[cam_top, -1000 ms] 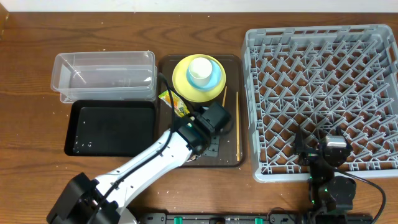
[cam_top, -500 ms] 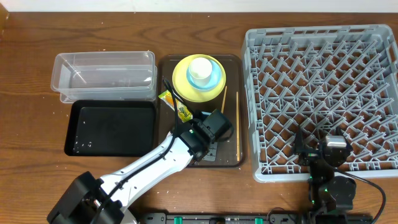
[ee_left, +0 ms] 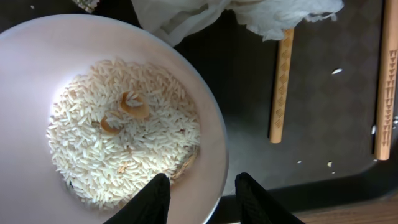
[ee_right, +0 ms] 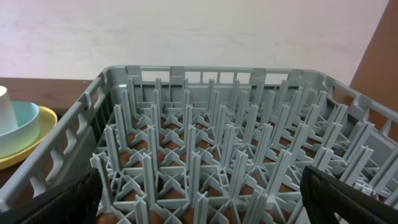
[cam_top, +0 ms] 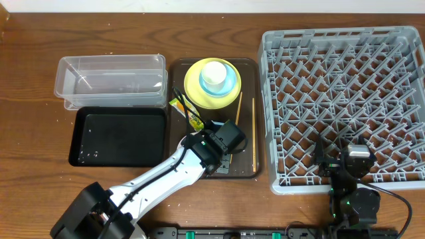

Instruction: Sort waste into correct bins and load items into the dishwasher rack

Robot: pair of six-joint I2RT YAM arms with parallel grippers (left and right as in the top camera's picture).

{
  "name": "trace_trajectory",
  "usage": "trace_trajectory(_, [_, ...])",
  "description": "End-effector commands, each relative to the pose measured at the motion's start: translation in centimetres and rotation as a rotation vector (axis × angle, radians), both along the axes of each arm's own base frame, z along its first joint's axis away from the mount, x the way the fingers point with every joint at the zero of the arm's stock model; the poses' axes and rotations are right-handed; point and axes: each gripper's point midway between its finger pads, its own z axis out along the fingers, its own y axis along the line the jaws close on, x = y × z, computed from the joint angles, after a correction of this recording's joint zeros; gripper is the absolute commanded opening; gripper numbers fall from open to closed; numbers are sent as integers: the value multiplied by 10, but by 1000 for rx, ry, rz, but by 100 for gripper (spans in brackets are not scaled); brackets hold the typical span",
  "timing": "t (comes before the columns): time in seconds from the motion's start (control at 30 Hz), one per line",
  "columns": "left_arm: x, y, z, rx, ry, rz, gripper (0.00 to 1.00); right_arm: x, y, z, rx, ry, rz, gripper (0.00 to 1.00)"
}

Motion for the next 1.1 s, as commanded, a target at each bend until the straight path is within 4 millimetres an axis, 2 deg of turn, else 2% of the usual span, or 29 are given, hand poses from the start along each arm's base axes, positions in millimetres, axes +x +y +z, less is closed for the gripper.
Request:
trace_trajectory(0.0, [0, 4, -3, 16, -6, 16, 38, 0, 0, -1, 17, 2, -2, 99])
trace_trajectory(0.8, [-1, 3, -8, 19, 6, 17, 38, 0, 0, -1, 17, 2, -2, 99])
trace_trajectory(1.07, [-3, 6, -21, 33, 58, 17, 36, 0, 0, -1, 17, 2, -2, 99])
